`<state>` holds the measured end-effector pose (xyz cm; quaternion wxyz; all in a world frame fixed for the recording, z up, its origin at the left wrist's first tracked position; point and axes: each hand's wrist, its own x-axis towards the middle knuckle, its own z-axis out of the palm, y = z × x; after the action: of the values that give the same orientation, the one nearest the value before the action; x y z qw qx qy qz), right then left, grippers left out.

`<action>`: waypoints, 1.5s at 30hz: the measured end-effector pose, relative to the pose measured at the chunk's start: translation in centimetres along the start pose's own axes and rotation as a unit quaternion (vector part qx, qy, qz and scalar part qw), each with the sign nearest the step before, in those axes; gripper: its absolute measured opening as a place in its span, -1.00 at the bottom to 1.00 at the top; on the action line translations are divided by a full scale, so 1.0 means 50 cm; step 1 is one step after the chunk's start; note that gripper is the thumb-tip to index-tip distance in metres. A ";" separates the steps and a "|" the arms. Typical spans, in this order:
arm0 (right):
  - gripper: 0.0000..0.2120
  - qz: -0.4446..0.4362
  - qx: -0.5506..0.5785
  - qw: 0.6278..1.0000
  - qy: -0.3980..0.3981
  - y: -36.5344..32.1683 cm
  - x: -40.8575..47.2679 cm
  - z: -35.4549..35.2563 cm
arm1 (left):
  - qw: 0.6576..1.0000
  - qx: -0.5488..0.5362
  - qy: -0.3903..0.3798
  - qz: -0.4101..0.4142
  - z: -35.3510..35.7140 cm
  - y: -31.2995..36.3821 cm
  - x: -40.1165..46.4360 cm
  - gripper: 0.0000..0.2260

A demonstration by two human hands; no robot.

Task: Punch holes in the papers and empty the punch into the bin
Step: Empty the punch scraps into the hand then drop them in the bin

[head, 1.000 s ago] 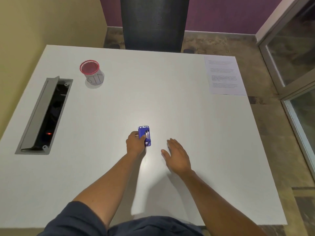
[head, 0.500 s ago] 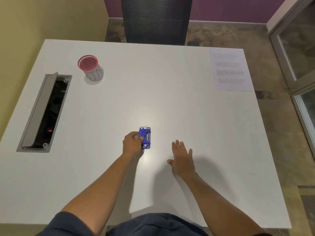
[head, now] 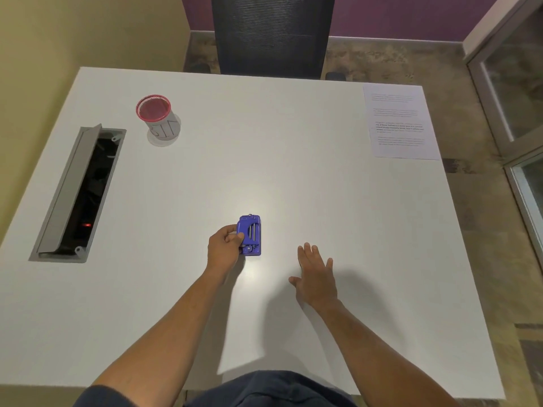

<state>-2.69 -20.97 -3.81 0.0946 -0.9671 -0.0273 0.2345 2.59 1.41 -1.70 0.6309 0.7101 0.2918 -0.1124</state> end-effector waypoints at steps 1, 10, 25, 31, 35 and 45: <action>-0.25 -0.001 -0.001 1.000 0.002 0.000 -0.001 0.000 | 1.000 -0.004 0.009 0.003 -0.006 -0.002 0.000 -0.83; -0.25 0.000 0.004 1.000 0.008 -0.002 -0.002 -0.001 | 0.997 0.008 0.072 0.001 -0.064 -0.008 0.014 -0.79; -0.28 0.024 0.067 0.997 0.001 -0.009 -0.002 -0.008 | 0.994 0.057 0.088 -0.006 -0.078 -0.017 0.030 -0.79; -0.28 0.024 0.064 0.998 0.002 -0.010 -0.005 -0.008 | 0.953 0.231 0.174 0.090 -0.062 0.006 -0.001 -0.74; -0.29 0.022 0.062 0.998 0.003 -0.009 -0.005 -0.010 | 0.851 0.418 0.157 0.277 -0.034 0.000 -0.032 -0.80; -0.30 -0.003 0.028 0.999 -0.014 0.009 -0.006 0.008 | 0.770 0.560 0.035 0.303 0.016 -0.042 -0.027 -0.88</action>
<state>-3.14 -21.35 -4.09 0.1224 -0.9607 -0.0247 0.2481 0.53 0.35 -2.87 0.1119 0.9927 -0.0310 -0.0339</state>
